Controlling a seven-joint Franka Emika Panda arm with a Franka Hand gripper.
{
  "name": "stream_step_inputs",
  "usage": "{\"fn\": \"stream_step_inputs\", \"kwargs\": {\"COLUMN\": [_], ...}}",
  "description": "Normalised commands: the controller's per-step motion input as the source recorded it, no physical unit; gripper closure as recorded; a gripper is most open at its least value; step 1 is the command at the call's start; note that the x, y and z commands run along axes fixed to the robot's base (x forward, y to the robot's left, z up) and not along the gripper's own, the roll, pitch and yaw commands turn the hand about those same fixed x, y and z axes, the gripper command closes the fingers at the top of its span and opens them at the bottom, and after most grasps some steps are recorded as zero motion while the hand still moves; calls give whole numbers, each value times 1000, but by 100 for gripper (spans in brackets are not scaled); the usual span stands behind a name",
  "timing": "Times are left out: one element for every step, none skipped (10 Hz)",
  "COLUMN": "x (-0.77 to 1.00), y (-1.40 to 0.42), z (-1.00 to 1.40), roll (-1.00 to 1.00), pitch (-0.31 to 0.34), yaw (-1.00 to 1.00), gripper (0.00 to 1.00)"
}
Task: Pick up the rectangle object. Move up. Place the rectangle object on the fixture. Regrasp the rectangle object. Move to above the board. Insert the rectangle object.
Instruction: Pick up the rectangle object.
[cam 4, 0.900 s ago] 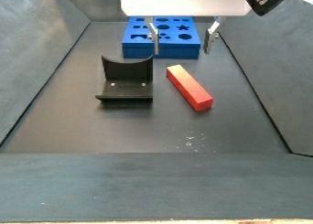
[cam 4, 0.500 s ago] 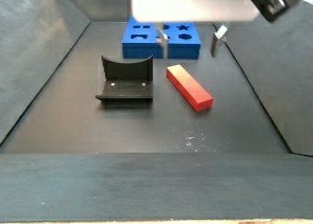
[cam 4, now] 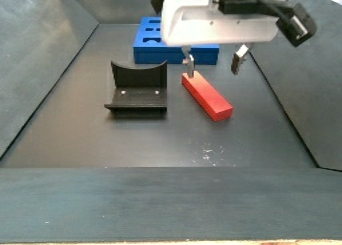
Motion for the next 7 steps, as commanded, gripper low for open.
{"fn": "stream_step_inputs", "kwargs": {"x": [-26, -63, -80, -69, -17, 0, 0], "y": [-114, -123, -114, -97, -40, 0, 0], "z": [-771, -814, -809, -800, -791, -797, -803], "roll": [0, 63, 43, 0, -14, -114, -197], "pitch": [-46, 0, 0, 0, -17, -57, -100], "yaw": [163, 131, 126, 126, 123, 126, 114], "gripper": [0, 0, 0, 0, 0, 0, 0]}}
